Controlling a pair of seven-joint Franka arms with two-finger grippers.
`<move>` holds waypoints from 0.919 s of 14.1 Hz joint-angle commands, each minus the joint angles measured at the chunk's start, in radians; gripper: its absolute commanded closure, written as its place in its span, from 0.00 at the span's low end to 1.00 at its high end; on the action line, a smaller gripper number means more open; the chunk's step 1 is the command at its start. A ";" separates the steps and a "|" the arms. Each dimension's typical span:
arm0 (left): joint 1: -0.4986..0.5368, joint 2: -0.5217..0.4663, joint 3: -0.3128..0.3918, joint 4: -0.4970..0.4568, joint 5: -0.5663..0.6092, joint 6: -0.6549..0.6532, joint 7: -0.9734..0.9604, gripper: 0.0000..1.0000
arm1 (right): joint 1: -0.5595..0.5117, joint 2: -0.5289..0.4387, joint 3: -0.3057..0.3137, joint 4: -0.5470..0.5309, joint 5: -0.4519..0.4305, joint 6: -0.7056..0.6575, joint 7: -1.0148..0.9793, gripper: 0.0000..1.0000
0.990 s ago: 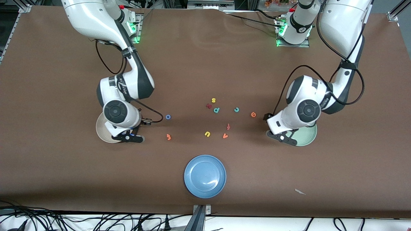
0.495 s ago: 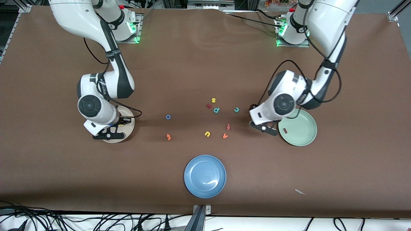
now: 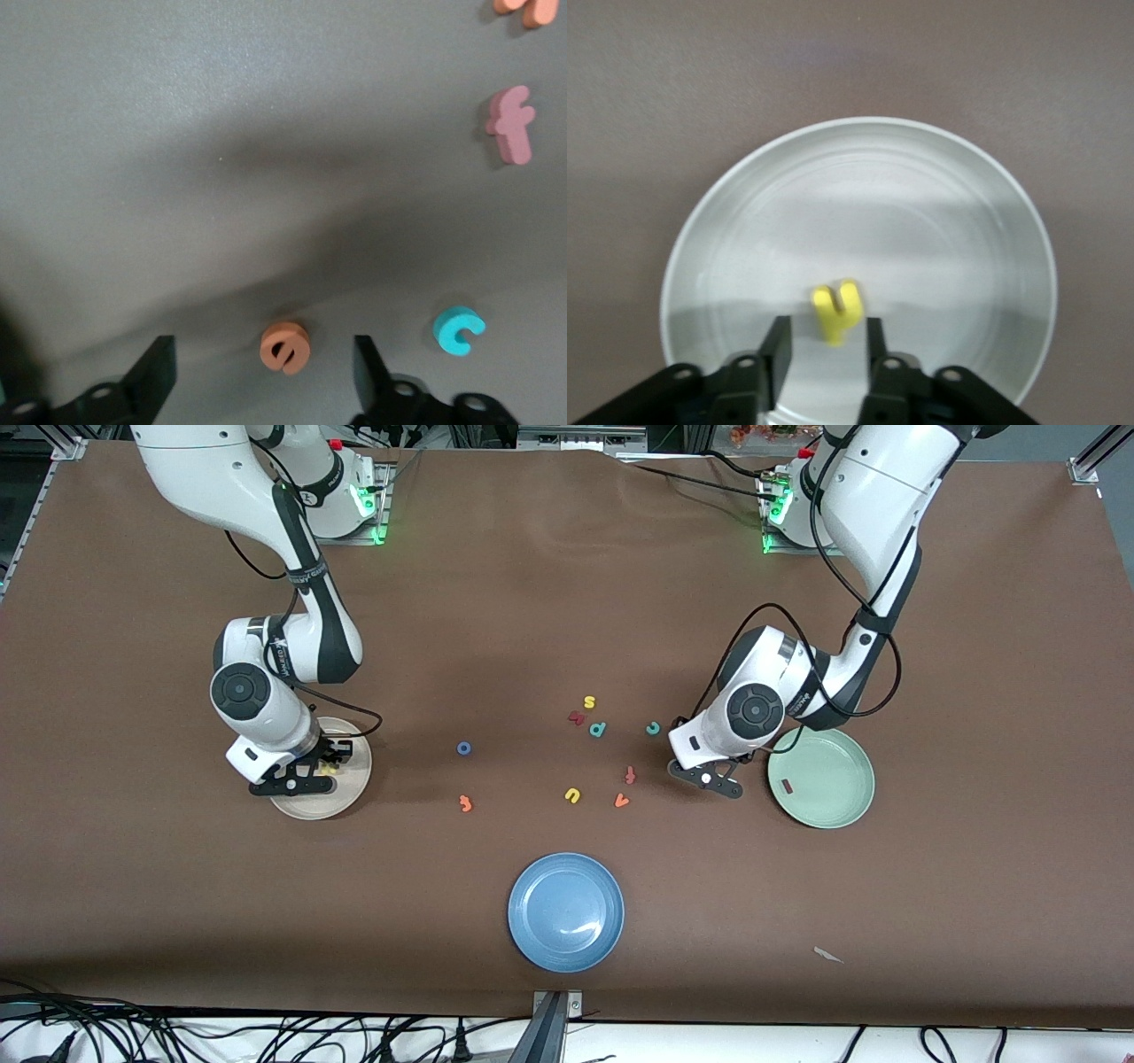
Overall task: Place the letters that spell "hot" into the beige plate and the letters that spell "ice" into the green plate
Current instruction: 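Place the yellow letter on the white plate while the left gripper reaches orange, then grasp the orange letter with the left gripper while the right gripper grasps blue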
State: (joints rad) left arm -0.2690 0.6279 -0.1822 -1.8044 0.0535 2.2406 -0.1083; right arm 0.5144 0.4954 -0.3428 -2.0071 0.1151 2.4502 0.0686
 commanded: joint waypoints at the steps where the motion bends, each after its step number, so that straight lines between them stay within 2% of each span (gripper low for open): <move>1: -0.002 -0.001 -0.002 -0.012 0.029 0.034 -0.011 0.23 | -0.001 -0.043 0.001 0.010 0.127 -0.058 -0.024 0.00; 3: -0.006 0.006 -0.002 -0.019 0.029 0.045 -0.011 0.23 | 0.003 -0.043 0.007 0.065 0.136 -0.141 0.003 0.00; 6: 0.001 0.007 0.000 -0.045 0.029 0.063 -0.011 0.28 | 0.018 -0.037 0.037 0.083 0.136 -0.157 0.085 0.00; 8: -0.002 -0.023 -0.002 -0.075 0.029 0.065 -0.011 0.39 | 0.021 -0.029 0.082 0.096 0.136 -0.148 0.178 0.00; 9: -0.009 -0.045 -0.002 -0.093 0.029 0.063 -0.011 0.41 | 0.024 -0.026 0.105 0.106 0.136 -0.146 0.221 0.00; 10: -0.009 -0.050 -0.002 -0.104 0.029 0.063 -0.010 0.50 | 0.030 -0.017 0.125 0.113 0.136 -0.137 0.273 0.00; 12: -0.007 -0.042 0.000 -0.105 0.029 0.070 -0.010 0.84 | 0.056 0.000 0.148 0.116 0.136 -0.100 0.347 0.00; 13: -0.006 -0.042 -0.002 -0.104 0.029 0.070 -0.010 0.91 | 0.076 0.011 0.151 0.116 0.136 -0.079 0.376 0.00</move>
State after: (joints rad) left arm -0.2755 0.6178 -0.1848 -1.8699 0.0536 2.2941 -0.1083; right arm 0.5654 0.4774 -0.1974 -1.9076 0.2339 2.3380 0.3922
